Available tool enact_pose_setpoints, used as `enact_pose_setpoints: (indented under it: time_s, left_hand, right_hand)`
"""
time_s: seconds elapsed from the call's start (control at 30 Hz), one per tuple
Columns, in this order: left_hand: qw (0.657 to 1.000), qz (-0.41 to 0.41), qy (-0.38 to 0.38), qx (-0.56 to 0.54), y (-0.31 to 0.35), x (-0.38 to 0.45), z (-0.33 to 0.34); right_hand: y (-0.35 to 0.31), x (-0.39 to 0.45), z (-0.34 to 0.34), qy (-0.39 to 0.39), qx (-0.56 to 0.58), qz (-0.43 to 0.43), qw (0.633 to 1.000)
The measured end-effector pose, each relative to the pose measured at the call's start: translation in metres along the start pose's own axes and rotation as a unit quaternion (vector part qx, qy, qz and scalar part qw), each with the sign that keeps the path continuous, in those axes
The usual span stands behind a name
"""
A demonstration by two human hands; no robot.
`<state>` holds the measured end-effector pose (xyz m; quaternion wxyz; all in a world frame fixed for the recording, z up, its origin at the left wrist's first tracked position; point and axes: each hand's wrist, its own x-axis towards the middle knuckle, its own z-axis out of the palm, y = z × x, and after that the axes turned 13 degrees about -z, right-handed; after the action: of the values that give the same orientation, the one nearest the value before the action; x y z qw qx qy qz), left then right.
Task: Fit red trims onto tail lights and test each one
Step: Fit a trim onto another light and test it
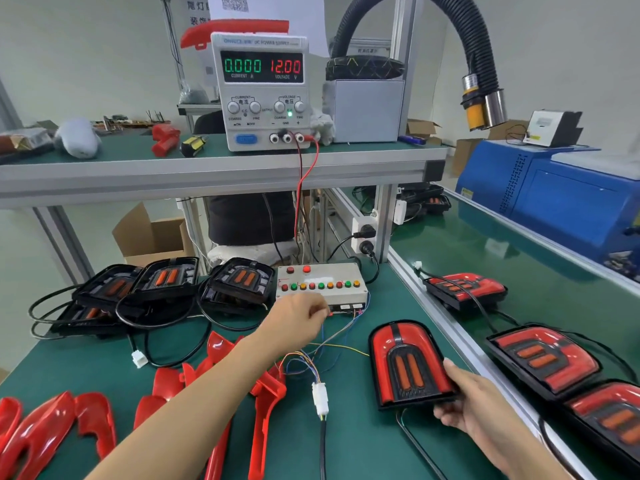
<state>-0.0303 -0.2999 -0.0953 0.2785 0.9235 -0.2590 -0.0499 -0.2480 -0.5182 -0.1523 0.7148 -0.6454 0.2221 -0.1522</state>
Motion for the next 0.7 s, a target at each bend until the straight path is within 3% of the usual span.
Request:
enact_pose_setpoints:
  time_s: [0.17, 0.33, 0.7]
  left_hand:
    - [0.995, 0.024, 0.000, 0.096, 0.019, 0.034, 0.027]
    - [0.976, -0.005, -0.031, 0.217, 0.032, 0.056, 0.049]
    - [0.978, -0.038, -0.027, 0.203, 0.028, 0.072, 0.060]
  right_hand:
    - [0.008, -0.004, 0.000, 0.003, 0.008, -0.058, 0.998]
    - [0.019, -0.013, 0.001, -0.002, -0.046, -0.141, 0.989]
    - [0.028, -0.011, 0.001, 0.020, -0.058, -0.158, 0.985]
